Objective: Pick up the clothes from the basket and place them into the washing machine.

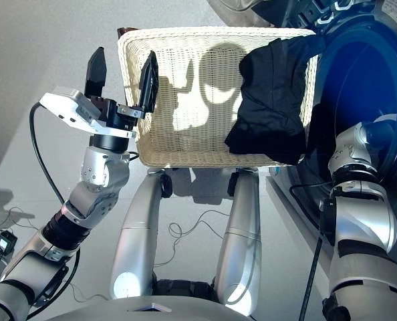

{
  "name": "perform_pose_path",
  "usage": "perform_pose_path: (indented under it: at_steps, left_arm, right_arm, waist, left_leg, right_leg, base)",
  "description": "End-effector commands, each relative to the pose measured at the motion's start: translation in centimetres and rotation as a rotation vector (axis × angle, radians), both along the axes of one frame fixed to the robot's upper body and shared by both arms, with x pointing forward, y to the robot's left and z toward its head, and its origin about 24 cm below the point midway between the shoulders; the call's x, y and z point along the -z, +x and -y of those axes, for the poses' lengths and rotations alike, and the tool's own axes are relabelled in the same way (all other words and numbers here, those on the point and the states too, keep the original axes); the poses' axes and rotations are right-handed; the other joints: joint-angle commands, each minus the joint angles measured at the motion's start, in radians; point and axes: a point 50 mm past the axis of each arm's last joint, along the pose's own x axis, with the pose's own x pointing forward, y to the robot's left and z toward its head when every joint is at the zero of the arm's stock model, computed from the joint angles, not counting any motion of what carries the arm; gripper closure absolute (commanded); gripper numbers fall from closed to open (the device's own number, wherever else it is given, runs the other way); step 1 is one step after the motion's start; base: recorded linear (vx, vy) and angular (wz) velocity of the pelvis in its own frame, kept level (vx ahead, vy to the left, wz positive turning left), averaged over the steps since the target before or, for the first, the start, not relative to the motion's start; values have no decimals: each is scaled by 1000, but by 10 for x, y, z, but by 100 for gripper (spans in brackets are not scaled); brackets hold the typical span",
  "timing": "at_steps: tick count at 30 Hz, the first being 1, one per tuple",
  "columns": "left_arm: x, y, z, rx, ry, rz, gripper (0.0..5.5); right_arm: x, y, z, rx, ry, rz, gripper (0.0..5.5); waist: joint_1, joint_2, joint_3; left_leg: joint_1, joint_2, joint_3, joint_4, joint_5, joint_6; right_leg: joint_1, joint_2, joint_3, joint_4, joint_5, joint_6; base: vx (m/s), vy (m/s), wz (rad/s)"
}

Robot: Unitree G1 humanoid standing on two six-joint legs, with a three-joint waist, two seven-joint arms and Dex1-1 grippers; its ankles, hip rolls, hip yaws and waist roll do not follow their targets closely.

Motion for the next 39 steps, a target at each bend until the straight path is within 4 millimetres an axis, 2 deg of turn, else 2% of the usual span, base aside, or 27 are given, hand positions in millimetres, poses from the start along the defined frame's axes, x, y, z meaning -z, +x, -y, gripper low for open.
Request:
perform_pose_path:
  at_steps: [1,3,5,7,9,10,11,13,15,16,17,18,25,29,34,36,39]
  left_arm:
    - [-23,-20,-6,21,-92,146,0]
    - [-24,-19,-6,16,-101,145,0]
    - [-24,-19,-6,13,-102,145,0]
    - [-24,-17,-7,3,-109,144,0]
    - [-23,-17,-7,-2,-113,142,0]
    - [-23,-17,-8,-4,-112,141,0]
    - [-22,-16,-8,-7,-118,137,0]
    - [-21,-16,-8,-9,-127,134,0]
    - [-21,-16,-9,-11,-130,130,0]
    - [-21,-15,-9,-13,-136,127,0]
    - [-20,-15,-10,-13,-136,126,0]
    - [-20,-15,-10,-12,-140,123,0]
    - [-17,-15,-15,-22,-130,110,0]
    - [-13,-15,-17,-24,-144,90,0]
    - [-13,-16,-15,-20,-153,83,0]
    - [-14,-14,-13,-7,-168,74,0]
    - [-13,-14,-11,2,-173,62,0]
  right_arm:
    - [-32,-13,13,36,-115,121,0]
    - [-31,-4,-1,-25,-158,117,0]
    - [-30,-1,-7,-44,-173,117,0]
    - [-30,10,-30,-131,-232,140,0]
    - [-26,15,-46,-184,-265,141,0]
    - [-25,16,-47,-184,-266,139,0]
    - [-18,21,-66,-263,-338,104,0]
    - [-11,25,-86,-339,-395,88,0]
    - [-9,25,-94,-370,-409,88,0]
    - [-2,26,-113,-461,-468,70,0]
    - [-1,26,-114,-461,-468,68,0]
    - [7,26,-133,-555,-536,38,0]
    - [23,19,-197,-957,-687,27,0]
    - [27,19,-220,-1087,-723,15,0]
    - [25,24,-231,-1132,-737,-9,0]
    - [30,31,-238,-1172,-634,-7,0]
    - [34,36,-243,-1195,-600,-29,0]
  waist:
    - [-20,17,-16]
    - [-23,13,-16]
    - [-23,11,-16]
    - [-25,7,-16]
    - [-28,4,-16]
    - [-29,3,-16]
    - [-31,0,-16]
    - [-35,-5,-16]
    - [-38,-8,-16]
    - [-43,-13,-16]
    - [-43,-13,-16]
    - [-46,-19,-16]
    - [-53,-39,-16]
    - [-52,-42,-16]
    - [-51,-43,-16]
    - [-47,-43,-16]
    - [-43,-44,-16]
  left_leg:
    - [16,22,-11,82,-104,-39]
    - [16,23,-6,83,-105,-37]
    - [18,22,-5,82,-104,-36]
    - [16,21,-3,73,-93,-33]
    - [20,22,-1,66,-91,-32]
    - [20,22,-1,66,-91,-32]
    - [26,24,2,68,-99,-31]
    - [28,24,3,66,-97,-29]
    - [28,24,3,67,-98,-29]
    - [24,25,5,68,-96,-28]
    - [25,25,5,68,-96,-27]
    - [22,26,6,70,-95,-26]
    - [21,27,10,68,-89,-25]
    - [19,29,9,71,-87,-26]
    - [18,31,11,81,-93,-27]
    - [13,34,12,107,-101,-28]
    - [8,37,10,131,-110,-30]
  right_leg:
    - [53,20,17,-96,72,41]
    - [53,21,19,-101,75,41]
    - [54,22,20,-103,76,41]
    - [53,25,22,-116,88,40]
    - [55,25,24,-120,90,39]
    - [56,25,24,-120,90,39]
    - [58,28,24,-115,82,38]
    - [60,29,23,-118,85,37]
    - [61,30,24,-119,85,37]
    - [57,32,24,-122,87,35]
    - [59,31,24,-122,87,36]
    - [55,32,24,-120,89,34]
    - [55,35,26,-126,96,36]
    - [54,35,24,-124,95,33]
    - [51,35,25,-113,89,31]
    - [49,38,25,-88,76,25]
    - [44,40,24,-62,62,19]
  base:
    - [0,0,0]
    - [0,0,0]
    - [0,0,0]
    - [0,0,0]
    - [0,0,0]
    - [0,0,0]
    - [0,0,0]
    - [0,0,0]
    - [0,0,0]
    - [0,0,0]
    - [0,0,0]
    - [0,0,0]
    - [0,0,0]
    - [0,0,0]
    - [0,0,0]
    - [0,0,0]
    - [0,0,0]
